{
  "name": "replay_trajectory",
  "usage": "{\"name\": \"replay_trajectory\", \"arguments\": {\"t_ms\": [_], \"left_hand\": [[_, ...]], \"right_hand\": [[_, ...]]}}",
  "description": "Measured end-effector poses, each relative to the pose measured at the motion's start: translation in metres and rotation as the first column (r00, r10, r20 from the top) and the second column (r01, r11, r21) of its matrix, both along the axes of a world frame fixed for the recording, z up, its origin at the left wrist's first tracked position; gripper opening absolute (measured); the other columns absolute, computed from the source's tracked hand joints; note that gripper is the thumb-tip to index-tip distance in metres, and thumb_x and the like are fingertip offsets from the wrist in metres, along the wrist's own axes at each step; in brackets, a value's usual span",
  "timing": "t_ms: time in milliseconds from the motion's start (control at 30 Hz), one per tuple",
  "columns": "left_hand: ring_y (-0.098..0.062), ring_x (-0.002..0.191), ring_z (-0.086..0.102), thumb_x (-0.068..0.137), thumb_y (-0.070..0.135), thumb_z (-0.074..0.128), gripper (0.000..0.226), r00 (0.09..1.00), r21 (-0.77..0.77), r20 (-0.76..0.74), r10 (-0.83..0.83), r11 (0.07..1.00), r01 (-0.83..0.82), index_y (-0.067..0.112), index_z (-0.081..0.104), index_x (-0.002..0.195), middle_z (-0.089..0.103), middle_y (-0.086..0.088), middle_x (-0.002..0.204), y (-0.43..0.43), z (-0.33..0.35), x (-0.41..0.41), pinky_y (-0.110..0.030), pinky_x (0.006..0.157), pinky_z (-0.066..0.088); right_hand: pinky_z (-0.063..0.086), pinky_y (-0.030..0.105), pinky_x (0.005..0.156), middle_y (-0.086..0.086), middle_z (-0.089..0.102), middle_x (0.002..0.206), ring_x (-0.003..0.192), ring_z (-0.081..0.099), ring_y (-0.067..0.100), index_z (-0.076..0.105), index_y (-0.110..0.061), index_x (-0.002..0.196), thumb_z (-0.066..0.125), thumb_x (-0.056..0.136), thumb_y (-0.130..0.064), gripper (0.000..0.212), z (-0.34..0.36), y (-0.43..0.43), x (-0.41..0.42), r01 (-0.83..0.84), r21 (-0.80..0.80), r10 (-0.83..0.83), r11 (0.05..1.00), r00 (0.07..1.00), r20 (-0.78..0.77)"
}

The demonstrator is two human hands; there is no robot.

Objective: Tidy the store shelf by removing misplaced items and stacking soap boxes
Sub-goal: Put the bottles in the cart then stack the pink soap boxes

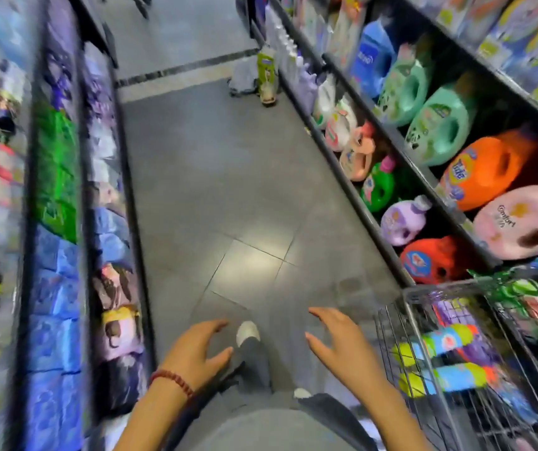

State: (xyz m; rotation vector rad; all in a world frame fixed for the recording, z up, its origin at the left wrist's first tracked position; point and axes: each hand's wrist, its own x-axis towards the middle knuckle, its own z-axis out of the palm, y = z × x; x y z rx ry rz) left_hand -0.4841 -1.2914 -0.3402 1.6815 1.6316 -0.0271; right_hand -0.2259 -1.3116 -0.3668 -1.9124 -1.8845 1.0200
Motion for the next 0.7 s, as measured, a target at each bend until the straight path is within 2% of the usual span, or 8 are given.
{"name": "replay_trajectory", "arguments": {"t_ms": [133, 200, 267, 333, 400, 500, 567, 700], "left_hand": [[-0.013, 0.12, 0.053, 0.064, 0.059, 0.048, 0.078, 0.996, -0.001, -0.018, 0.083, 0.997, -0.083, 0.019, 0.052, 0.131, 0.056, 0.0, 0.131, 0.048, 0.006, -0.035, -0.02, 0.098, 0.037], [-0.013, 0.122, 0.051, 0.062, 0.065, 0.043, 0.085, 0.997, 0.001, -0.024, 0.073, 0.997, -0.073, 0.019, 0.05, 0.133, 0.054, 0.0, 0.133, 0.076, 0.009, -0.048, -0.017, 0.098, 0.034], [-0.013, 0.126, 0.048, 0.068, 0.064, 0.045, 0.081, 0.998, 0.009, -0.046, 0.037, 0.999, -0.037, 0.021, 0.046, 0.136, 0.05, 0.001, 0.137, 0.109, 0.012, -0.053, -0.015, 0.1, 0.03], [-0.013, 0.127, 0.046, 0.074, 0.064, 0.046, 0.076, 0.999, 0.03, -0.041, 0.008, 1.0, -0.007, 0.022, 0.044, 0.137, 0.048, 0.002, 0.139, 0.146, 0.015, -0.051, -0.019, 0.102, 0.032], [-0.013, 0.128, 0.045, 0.07, 0.069, 0.038, 0.083, 1.0, 0.052, -0.012, -0.024, 0.998, 0.025, 0.022, 0.043, 0.138, 0.047, 0.003, 0.14, 0.191, 0.018, -0.042, -0.021, 0.103, 0.032], [-0.011, 0.131, 0.04, 0.088, 0.048, 0.054, 0.06, 0.993, 0.105, 0.011, -0.115, 0.988, 0.114, 0.024, 0.038, 0.141, 0.043, 0.004, 0.143, 0.266, 0.018, -0.02, -0.019, 0.105, 0.028], [-0.01, 0.132, 0.039, 0.091, 0.041, 0.055, 0.056, 0.988, 0.161, -0.003, -0.157, 0.975, 0.155, 0.025, 0.037, 0.141, 0.042, 0.006, 0.144, 0.319, 0.016, -0.003, -0.02, 0.106, 0.029], [-0.009, 0.131, 0.039, 0.092, 0.043, 0.052, 0.053, 0.981, 0.171, -0.045, -0.19, 0.966, 0.195, 0.027, 0.036, 0.141, 0.041, 0.01, 0.144, 0.414, 0.021, 0.022, -0.019, 0.104, 0.03]], "right_hand": [[0.034, 0.018, 0.097, -0.003, 0.052, 0.13, 0.12, 0.048, 0.014, 0.05, -0.017, 0.131, 0.059, 0.09, -0.032, 0.044, 0.001, 0.079, -0.036, -0.047, 0.039, 0.047, 0.998, 0.999, -0.011], [0.034, 0.02, 0.098, -0.002, 0.052, 0.131, 0.121, 0.047, 0.014, 0.049, -0.018, 0.132, 0.058, 0.09, -0.031, 0.044, 0.003, 0.112, -0.049, -0.064, 0.047, 0.064, 0.997, 0.998, 0.003], [0.033, 0.019, 0.097, -0.001, 0.052, 0.131, 0.121, 0.047, 0.015, 0.049, -0.017, 0.132, 0.059, 0.091, -0.03, 0.044, 0.005, 0.14, -0.056, -0.064, 0.037, 0.064, 0.997, 0.998, 0.01], [0.034, 0.019, 0.096, -0.001, 0.053, 0.13, 0.121, 0.048, 0.016, 0.051, -0.016, 0.131, 0.059, 0.091, -0.03, 0.044, 0.006, 0.165, -0.055, -0.041, 0.026, 0.041, 0.999, 0.999, 0.008], [0.037, 0.022, 0.095, -0.002, 0.054, 0.128, 0.119, 0.05, 0.018, 0.053, -0.016, 0.129, 0.059, 0.09, -0.033, 0.043, 0.004, 0.19, -0.048, -0.012, 0.021, 0.011, 1.0, 1.0, 0.012], [0.038, 0.022, 0.092, -0.003, 0.054, 0.127, 0.118, 0.05, 0.018, 0.054, -0.018, 0.127, 0.056, 0.088, -0.042, 0.046, 0.002, 0.235, -0.032, 0.078, -0.026, -0.077, 0.997, 0.996, 0.037], [0.036, 0.021, 0.09, -0.003, 0.055, 0.125, 0.116, 0.052, 0.019, 0.056, -0.017, 0.125, 0.048, 0.082, -0.054, 0.057, -0.002, 0.27, -0.02, 0.132, -0.016, -0.131, 0.991, 0.99, 0.05], [0.034, 0.019, 0.089, -0.002, 0.054, 0.127, 0.118, 0.051, 0.019, 0.054, -0.018, 0.126, 0.064, 0.087, -0.029, 0.042, -0.003, 0.357, 0.003, 0.174, -0.015, -0.172, 0.985, 0.984, 0.053]]}}
